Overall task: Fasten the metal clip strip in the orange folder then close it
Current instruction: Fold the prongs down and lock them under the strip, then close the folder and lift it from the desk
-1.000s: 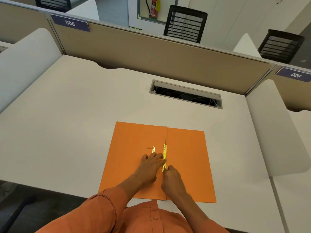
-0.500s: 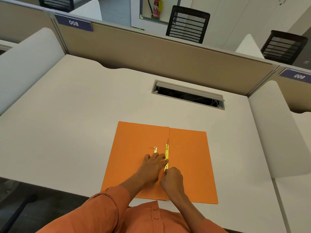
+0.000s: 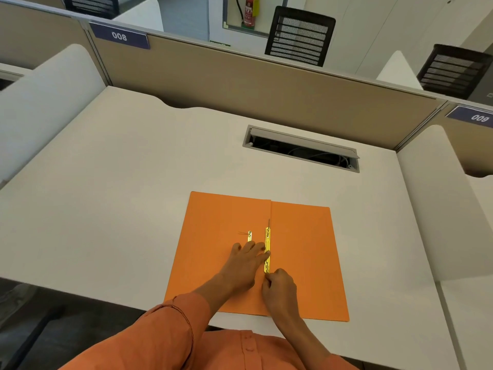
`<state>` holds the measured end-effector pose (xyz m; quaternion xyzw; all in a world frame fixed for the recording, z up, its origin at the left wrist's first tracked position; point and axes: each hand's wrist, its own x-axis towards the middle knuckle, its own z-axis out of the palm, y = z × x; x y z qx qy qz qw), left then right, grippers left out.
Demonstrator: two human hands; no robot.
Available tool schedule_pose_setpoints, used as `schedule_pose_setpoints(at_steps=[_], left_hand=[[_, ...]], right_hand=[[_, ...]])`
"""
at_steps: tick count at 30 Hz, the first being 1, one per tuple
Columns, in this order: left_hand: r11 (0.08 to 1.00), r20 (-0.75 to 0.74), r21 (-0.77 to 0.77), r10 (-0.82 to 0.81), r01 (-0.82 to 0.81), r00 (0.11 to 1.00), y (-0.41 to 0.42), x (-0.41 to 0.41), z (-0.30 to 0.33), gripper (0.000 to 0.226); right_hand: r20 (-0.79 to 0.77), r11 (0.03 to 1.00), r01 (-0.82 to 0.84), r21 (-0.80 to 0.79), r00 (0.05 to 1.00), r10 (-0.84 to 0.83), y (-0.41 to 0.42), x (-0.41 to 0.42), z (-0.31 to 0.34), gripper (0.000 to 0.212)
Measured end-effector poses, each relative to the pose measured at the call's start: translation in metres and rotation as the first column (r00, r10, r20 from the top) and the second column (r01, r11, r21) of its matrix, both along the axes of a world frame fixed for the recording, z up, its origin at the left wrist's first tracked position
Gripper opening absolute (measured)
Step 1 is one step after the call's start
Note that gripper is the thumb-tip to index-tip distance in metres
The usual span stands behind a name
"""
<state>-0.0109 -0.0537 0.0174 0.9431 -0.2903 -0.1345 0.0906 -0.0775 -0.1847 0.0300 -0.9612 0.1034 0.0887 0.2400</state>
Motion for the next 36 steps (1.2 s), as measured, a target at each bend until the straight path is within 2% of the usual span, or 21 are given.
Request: schedule_pose_setpoints(at_steps=[8, 15, 19, 21, 24, 28, 31, 36], left_hand=[[1.000, -0.019, 0.024, 0.000, 0.000, 1.000, 0.000, -0.003, 0.000, 0.079], [1.000, -0.051, 0.031, 0.003, -0.002, 0.999, 0.000, -0.006, 0.001, 0.082], [0.996, -0.096, -0.079, 0.020, -0.028, 0.995, 0.010, -0.006, 0.004, 0.080], [0.970, -0.119, -0.181, 0.144, -0.164, 0.982, 0.020, -0.010, 0.008, 0.077], [0.818, -0.147, -0.283, 0.479, -0.501, 0.866, 0.047, -0.022, 0.017, 0.063], [0.558, -0.163, -0.184, 0.794, -0.809, 0.585, 0.094, -0.044, 0.022, 0.054], [0.392, -0.276, -0.094, 0.873, -0.915, 0.402, 0.115, -0.057, 0.020, 0.052], [0.250, -0.426, -0.088, 0.866, -0.964, 0.263, 0.119, -0.061, 0.019, 0.056]], right_hand=[[0.050, 0.999, -0.047, 0.017, 0.998, 0.046, -0.006, -0.008, -0.002, 0.015], [0.058, 0.999, -0.022, 0.049, 0.998, 0.019, -0.014, -0.017, -0.006, 0.017], [0.029, 0.993, 0.015, 0.116, 0.999, -0.018, -0.021, -0.018, -0.004, 0.011], [0.001, 0.985, 0.041, 0.166, 0.999, -0.042, -0.026, -0.018, -0.002, 0.009], [-0.020, 0.971, 0.070, 0.228, 0.998, -0.068, -0.033, -0.019, -0.004, 0.012], [-0.021, 0.960, 0.094, 0.263, 0.996, -0.092, -0.035, -0.021, -0.012, 0.021], [-0.021, 0.958, 0.088, 0.274, 0.996, -0.085, -0.036, -0.020, -0.015, 0.024], [-0.020, 0.958, 0.087, 0.274, 0.996, -0.085, -0.035, -0.021, -0.019, 0.026]])
